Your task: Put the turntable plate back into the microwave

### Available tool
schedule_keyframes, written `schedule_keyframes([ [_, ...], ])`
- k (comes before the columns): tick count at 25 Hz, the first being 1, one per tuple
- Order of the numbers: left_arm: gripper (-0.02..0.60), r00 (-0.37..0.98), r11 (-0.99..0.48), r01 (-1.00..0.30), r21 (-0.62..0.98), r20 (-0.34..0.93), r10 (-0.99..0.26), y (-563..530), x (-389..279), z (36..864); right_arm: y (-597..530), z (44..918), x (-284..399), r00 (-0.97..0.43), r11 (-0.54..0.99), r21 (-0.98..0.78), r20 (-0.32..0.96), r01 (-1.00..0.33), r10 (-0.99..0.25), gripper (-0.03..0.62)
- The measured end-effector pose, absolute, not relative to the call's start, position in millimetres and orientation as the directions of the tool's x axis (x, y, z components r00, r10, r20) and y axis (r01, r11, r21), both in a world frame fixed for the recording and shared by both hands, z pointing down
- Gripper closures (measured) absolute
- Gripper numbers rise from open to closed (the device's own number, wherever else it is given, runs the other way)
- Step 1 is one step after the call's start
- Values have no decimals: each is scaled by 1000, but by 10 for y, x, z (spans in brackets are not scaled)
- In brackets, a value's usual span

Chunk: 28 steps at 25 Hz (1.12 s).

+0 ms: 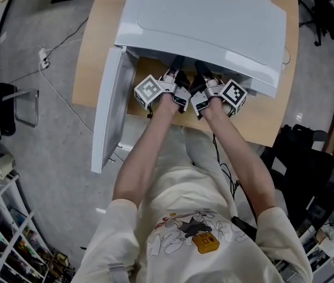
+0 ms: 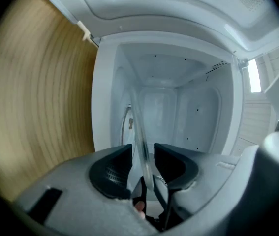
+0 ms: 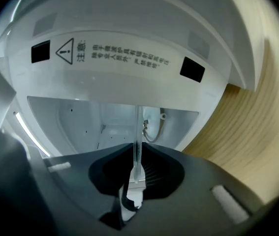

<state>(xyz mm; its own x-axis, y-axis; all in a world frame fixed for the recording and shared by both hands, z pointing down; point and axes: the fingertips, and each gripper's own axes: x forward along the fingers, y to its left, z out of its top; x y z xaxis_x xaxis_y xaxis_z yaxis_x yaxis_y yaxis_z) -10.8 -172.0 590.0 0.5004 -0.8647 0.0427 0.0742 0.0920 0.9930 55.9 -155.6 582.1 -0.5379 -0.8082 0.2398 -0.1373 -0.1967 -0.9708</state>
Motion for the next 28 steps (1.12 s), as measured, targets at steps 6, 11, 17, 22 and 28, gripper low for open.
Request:
schedule_keyframes([
  [6,516,483,108,20,994,84,-872,-1506,-216,5915,-1567,5861,594,-523,-205,-967,253,-149,-814,546],
  [11,535,483,167,38,985,128,-866,-1632,-253,5966,-1628,5878,543,-523,-191,-970,243,-152,-817,546],
  [17,548,515,197,-3,980,170,-840,-1773,-225,6073,-1543,5948,443,-575,-204,-952,300,-227,-761,514],
  [22,551,545,217,-10,976,187,-817,-1860,-181,6129,-1588,5992,360,-595,-215,-947,317,-237,-739,548],
  [28,551,580,217,-24,976,191,-792,-1862,-214,6142,-1584,6072,283,-593,-254,-934,356,-251,-722,548],
])
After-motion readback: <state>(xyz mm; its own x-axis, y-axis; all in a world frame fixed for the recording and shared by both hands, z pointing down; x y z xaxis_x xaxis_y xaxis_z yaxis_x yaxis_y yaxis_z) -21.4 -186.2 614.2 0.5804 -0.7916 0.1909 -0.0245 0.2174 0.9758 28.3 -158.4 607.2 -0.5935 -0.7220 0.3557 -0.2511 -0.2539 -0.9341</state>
